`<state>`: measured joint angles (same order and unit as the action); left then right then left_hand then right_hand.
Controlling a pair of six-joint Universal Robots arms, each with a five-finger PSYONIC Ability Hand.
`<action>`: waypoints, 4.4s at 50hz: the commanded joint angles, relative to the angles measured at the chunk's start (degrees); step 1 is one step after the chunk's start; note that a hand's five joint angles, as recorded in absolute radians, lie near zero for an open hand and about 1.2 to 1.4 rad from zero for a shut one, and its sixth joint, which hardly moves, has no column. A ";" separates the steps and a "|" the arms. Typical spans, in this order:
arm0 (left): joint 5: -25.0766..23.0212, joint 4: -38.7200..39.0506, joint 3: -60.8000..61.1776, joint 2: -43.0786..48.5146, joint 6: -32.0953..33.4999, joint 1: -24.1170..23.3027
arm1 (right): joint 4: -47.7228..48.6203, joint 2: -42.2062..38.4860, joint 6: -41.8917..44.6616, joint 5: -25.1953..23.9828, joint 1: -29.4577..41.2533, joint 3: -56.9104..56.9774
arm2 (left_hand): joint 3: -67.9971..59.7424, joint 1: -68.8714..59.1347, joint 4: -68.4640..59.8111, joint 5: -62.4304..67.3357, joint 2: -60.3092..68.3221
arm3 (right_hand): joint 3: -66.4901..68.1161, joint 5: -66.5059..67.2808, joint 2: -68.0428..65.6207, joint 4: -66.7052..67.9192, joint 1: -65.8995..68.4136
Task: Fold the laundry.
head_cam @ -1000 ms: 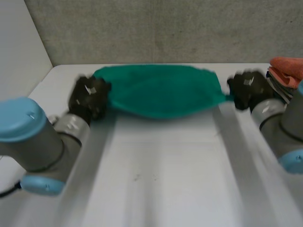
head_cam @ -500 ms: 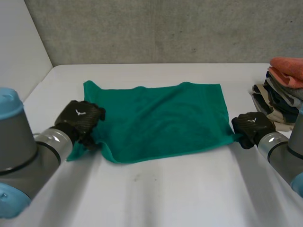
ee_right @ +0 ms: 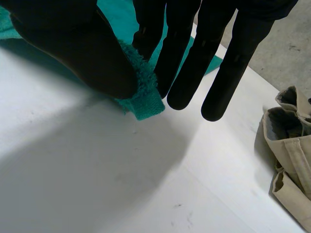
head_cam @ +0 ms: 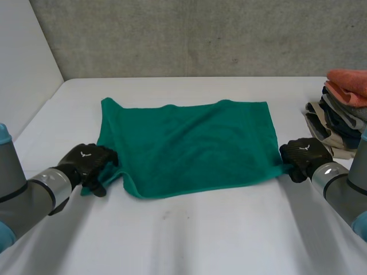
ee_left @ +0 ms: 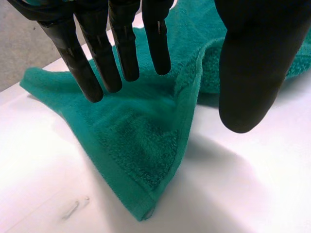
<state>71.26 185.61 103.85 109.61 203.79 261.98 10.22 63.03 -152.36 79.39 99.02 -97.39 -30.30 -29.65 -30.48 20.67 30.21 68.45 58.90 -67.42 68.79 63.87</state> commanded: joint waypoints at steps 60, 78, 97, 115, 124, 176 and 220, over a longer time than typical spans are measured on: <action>10.21 11.53 -30.36 21.07 26.21 -8.76 | -0.67 -8.70 24.22 17.64 4.34 21.70 | -49.70 -50.35 -49.52 49.33 49.79 | 11.55 11.10 -12.58 11.21 16.13; 14.51 25.86 -33.47 26.72 25.43 -16.49 | 4.19 -14.97 18.87 21.77 7.24 26.82 | 20.30 19.65 20.48 -20.67 -20.21 | -58.45 -58.90 57.42 -58.79 -53.87; 10.40 24.19 -5.95 1.58 -1.27 -14.39 | -11.55 1.48 5.59 4.02 -2.52 3.79 | 20.30 19.65 20.48 -20.67 -20.21 | -54.66 -55.11 53.63 -55.01 -50.09; 2.04 21.82 -3.83 -1.94 -12.81 -10.70 | 2.51 5.41 19.27 7.97 -12.09 -3.50 | 20.09 19.44 20.27 -20.46 -20.00 | 11.55 11.10 -12.58 11.21 16.13; 2.04 20.50 -3.31 -6.07 -13.42 -10.26 | 5.77 10.53 41.10 10.87 -17.73 -4.04 | 20.25 19.61 20.44 -20.63 -20.17 | 11.55 11.10 -12.58 11.21 16.13; 4.23 21.29 -7.35 -3.44 -12.72 -15.79 | -4.07 -1.78 1.61 8.67 14.73 2.30 | 20.25 19.61 20.44 -20.63 -20.17 | -17.22 -17.67 16.19 -17.57 -12.64; 11.27 8.38 -22.81 8.42 -15.80 -25.81 | -8.72 -2.55 -29.22 -3.27 19.02 20.21 | 18.24 17.59 18.42 -18.61 -18.15 | -58.45 -58.90 57.42 -58.79 -53.87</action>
<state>82.35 199.86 87.88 110.36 188.93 240.99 9.85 64.14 -180.44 78.10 119.31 -82.35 -12.23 -10.92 -11.68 2.80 11.81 12.41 2.50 -12.61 12.53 13.53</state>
